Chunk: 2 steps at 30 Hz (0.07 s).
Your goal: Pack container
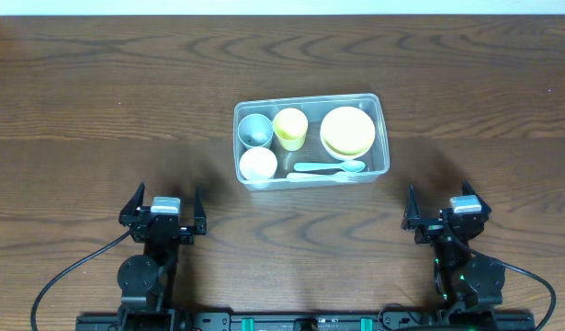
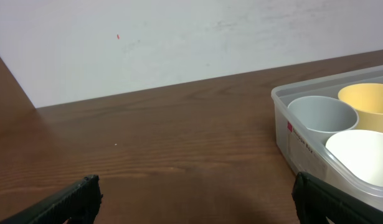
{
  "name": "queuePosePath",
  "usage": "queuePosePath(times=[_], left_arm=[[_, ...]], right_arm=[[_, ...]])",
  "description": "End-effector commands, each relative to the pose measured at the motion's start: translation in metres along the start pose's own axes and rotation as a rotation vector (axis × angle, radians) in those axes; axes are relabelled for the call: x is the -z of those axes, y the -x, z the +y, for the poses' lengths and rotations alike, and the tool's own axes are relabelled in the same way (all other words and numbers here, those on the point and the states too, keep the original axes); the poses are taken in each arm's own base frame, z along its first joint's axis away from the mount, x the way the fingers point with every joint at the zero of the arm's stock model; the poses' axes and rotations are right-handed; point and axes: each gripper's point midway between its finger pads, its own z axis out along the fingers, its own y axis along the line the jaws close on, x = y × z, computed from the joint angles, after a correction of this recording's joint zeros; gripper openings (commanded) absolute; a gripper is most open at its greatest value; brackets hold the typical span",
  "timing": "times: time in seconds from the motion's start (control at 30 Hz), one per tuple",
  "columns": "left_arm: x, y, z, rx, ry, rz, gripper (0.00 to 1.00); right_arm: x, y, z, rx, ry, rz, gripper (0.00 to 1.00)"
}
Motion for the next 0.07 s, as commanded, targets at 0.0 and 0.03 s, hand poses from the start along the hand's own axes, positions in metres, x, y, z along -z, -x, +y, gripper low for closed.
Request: queuePosePath(times=[0.0, 0.03], left_arm=[[-0.0006, -0.0177, 0.0061, 0.007, 0.04, 0.058, 0.98], [-0.0006, -0.0177, 0.0061, 0.006, 0.04, 0.058, 0.98]], right_arm=[[0.0003, 0.0, 0.0026, 0.012, 0.011, -0.002, 0.99], [0.0003, 0.0, 0.0026, 0.012, 0.011, -0.002, 0.99]])
